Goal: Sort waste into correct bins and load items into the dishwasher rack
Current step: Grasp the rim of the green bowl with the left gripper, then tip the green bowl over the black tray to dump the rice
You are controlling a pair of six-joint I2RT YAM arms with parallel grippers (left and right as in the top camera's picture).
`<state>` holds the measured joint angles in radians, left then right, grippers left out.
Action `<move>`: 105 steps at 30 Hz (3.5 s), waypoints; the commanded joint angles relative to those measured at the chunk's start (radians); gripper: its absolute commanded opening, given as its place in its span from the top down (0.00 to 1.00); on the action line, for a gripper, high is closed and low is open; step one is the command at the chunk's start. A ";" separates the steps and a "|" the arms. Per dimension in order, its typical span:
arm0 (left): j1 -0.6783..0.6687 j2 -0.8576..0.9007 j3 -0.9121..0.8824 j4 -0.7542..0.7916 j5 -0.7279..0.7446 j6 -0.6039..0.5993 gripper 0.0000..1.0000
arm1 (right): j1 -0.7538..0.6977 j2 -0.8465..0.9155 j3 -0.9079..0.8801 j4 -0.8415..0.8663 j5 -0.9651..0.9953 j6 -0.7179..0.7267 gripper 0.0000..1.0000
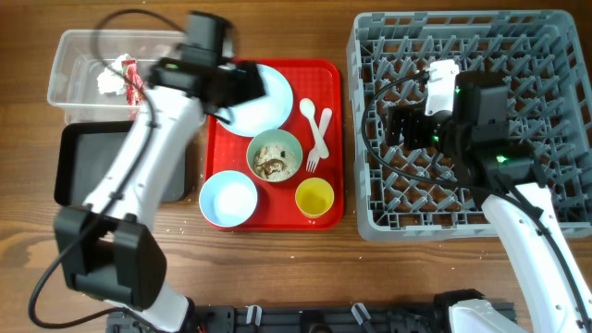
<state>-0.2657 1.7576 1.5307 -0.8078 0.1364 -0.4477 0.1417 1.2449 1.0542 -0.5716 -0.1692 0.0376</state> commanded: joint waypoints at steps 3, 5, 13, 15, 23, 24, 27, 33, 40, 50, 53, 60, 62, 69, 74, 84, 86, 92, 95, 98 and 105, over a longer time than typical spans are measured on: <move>-0.217 0.009 0.006 -0.014 -0.053 -0.116 0.22 | -0.014 0.004 0.018 -0.004 -0.012 0.093 0.00; -0.245 0.032 0.006 -0.019 -0.063 -0.138 0.22 | -0.043 -0.020 0.018 -0.023 -0.010 0.127 0.00; -0.266 0.138 0.006 0.001 -0.064 -0.137 0.26 | -0.163 -0.121 0.018 -0.116 -0.010 0.122 0.00; -0.283 0.193 0.006 0.007 -0.081 -0.137 0.28 | -0.163 -0.121 0.018 -0.141 -0.010 0.119 0.00; -0.333 0.242 -0.055 0.008 -0.172 -0.137 0.60 | -0.163 -0.121 0.018 -0.143 -0.010 0.119 0.00; -0.340 0.249 -0.072 0.030 -0.172 -0.137 0.63 | -0.163 -0.121 0.018 -0.143 -0.010 0.120 0.00; -0.352 0.274 -0.100 0.068 -0.172 -0.137 0.72 | -0.163 -0.121 0.018 -0.143 -0.009 0.119 0.00; -0.352 0.273 -0.100 0.070 -0.172 -0.137 0.96 | -0.163 -0.121 0.018 -0.138 -0.009 0.119 0.00; -0.275 0.030 0.009 -0.100 -0.103 -0.133 0.96 | -0.163 -0.121 0.018 -0.133 -0.009 0.119 0.00; 0.297 -0.094 -0.048 -0.348 0.226 0.185 0.96 | -0.163 -0.121 0.018 -0.129 -0.010 0.119 0.00; 0.496 -0.091 -0.145 -0.274 0.426 0.328 0.96 | -0.163 -0.121 0.018 -0.129 -0.010 0.122 0.00; 0.879 -0.087 -0.423 0.093 0.973 0.444 0.96 | -0.163 -0.121 0.018 -0.119 -0.010 0.122 0.00; 0.943 -0.085 -0.463 0.160 1.079 0.444 0.96 | -0.163 -0.121 0.018 -0.118 -0.010 0.122 0.00; 1.037 -0.072 -0.489 0.315 1.359 0.445 0.96 | -0.163 -0.121 0.018 -0.117 -0.010 0.122 0.00; 1.037 -0.057 -0.493 0.297 1.441 0.497 0.96 | -0.163 -0.121 0.018 -0.114 -0.014 0.122 0.00; 1.038 -0.057 -0.493 0.222 1.228 0.383 0.96 | -0.163 -0.121 0.018 -0.114 -0.014 0.122 0.00; 1.038 -0.057 -0.493 0.234 1.386 0.394 0.96 | -0.163 -0.121 0.018 -0.115 -0.014 0.122 0.00; 1.058 -0.056 -0.493 0.256 1.441 0.187 0.96 | -0.163 -0.121 0.018 -0.118 -0.013 0.122 0.00; 1.082 -0.057 -0.493 0.281 1.252 0.150 0.96 | -0.163 -0.121 0.018 -0.118 -0.013 0.120 0.00; 1.099 -0.056 -0.493 0.212 0.905 0.076 0.96 | -0.163 -0.121 0.018 -0.122 -0.013 0.121 0.00; 1.099 -0.058 -0.492 0.341 1.440 0.148 0.96 | -0.163 -0.121 0.018 -0.120 -0.013 0.121 0.00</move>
<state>0.8326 1.6962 1.0363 -0.4713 1.4933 -0.3126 -0.0189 1.1320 1.0546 -0.6949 -0.1761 0.1467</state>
